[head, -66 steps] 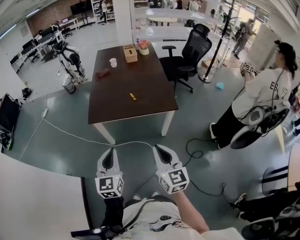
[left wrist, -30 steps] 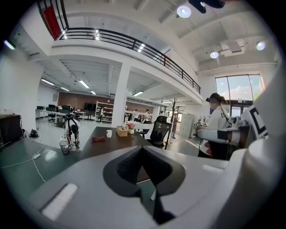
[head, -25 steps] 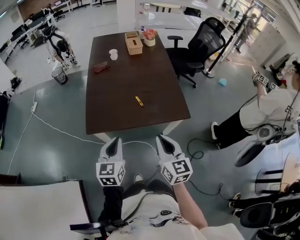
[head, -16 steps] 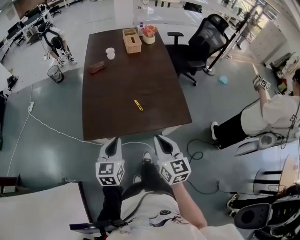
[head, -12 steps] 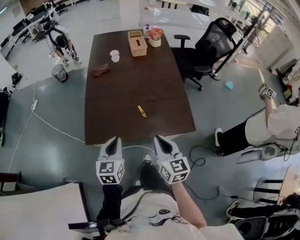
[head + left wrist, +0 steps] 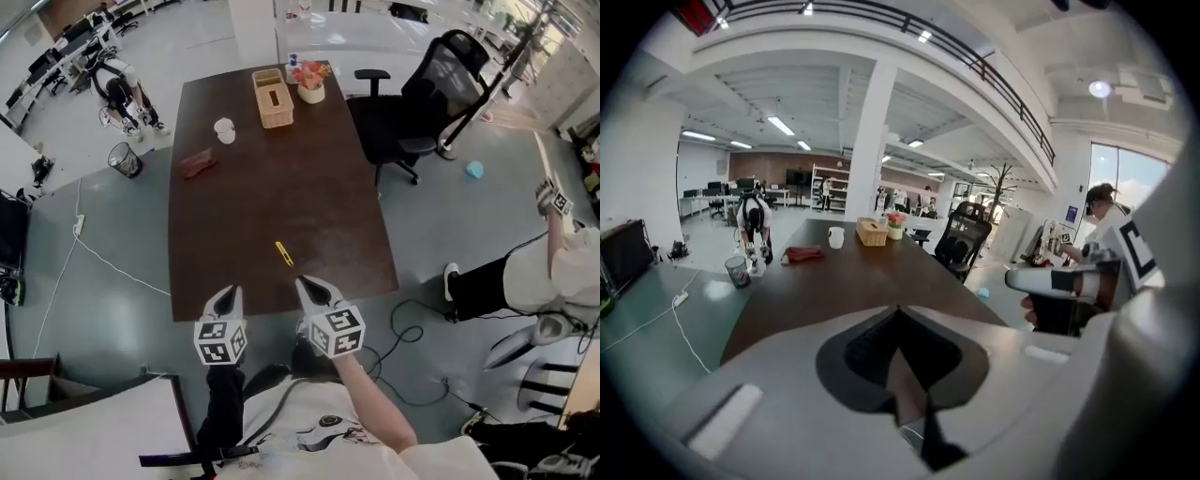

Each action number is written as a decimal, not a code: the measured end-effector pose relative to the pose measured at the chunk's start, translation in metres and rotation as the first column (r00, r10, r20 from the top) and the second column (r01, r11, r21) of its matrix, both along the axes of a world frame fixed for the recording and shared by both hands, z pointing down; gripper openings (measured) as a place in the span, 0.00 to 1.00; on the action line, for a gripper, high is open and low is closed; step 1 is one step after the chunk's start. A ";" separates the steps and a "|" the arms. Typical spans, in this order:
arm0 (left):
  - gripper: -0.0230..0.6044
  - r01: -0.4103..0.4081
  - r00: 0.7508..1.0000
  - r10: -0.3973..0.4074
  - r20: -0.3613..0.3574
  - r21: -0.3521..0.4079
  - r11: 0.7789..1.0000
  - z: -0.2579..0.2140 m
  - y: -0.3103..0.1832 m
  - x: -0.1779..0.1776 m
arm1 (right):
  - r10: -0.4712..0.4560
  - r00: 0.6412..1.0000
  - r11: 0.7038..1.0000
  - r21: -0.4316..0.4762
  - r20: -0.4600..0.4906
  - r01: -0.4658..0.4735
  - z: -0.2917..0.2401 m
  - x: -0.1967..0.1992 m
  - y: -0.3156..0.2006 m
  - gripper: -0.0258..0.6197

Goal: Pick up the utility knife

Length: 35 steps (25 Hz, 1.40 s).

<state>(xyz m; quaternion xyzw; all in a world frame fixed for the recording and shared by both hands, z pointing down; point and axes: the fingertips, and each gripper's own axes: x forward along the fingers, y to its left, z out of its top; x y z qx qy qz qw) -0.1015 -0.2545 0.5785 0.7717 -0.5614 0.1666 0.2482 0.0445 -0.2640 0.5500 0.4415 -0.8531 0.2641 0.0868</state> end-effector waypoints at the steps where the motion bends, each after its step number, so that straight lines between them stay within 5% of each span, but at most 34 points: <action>1: 0.03 0.003 1.000 -0.003 -0.006 -0.031 1.000 0.008 -0.001 0.000 | -0.004 1.000 1.000 -0.026 0.005 0.004 0.007 -0.001 -0.003 0.04; 11: 0.03 0.004 0.999 -0.015 -0.041 -0.240 0.971 0.084 -0.014 -0.002 | 0.005 1.000 0.969 -0.247 -0.010 -0.008 0.089 0.006 -0.035 0.04; 17: 0.03 -0.050 0.997 0.026 -0.074 -0.351 0.935 0.127 -0.036 -0.001 | -0.018 0.995 0.936 -0.352 -0.093 -0.016 0.136 -0.007 -0.047 0.04; 28: 0.03 -0.097 0.993 0.053 -0.105 -0.476 0.874 0.166 -0.066 0.001 | -0.104 0.971 0.868 -0.496 -0.216 -0.017 0.199 -0.002 -0.073 0.09; 35: 0.03 -0.110 0.993 0.068 -0.101 -0.501 0.858 0.171 -0.075 0.002 | -0.173 0.954 0.835 -0.550 -0.243 0.012 0.222 -0.007 -0.075 0.12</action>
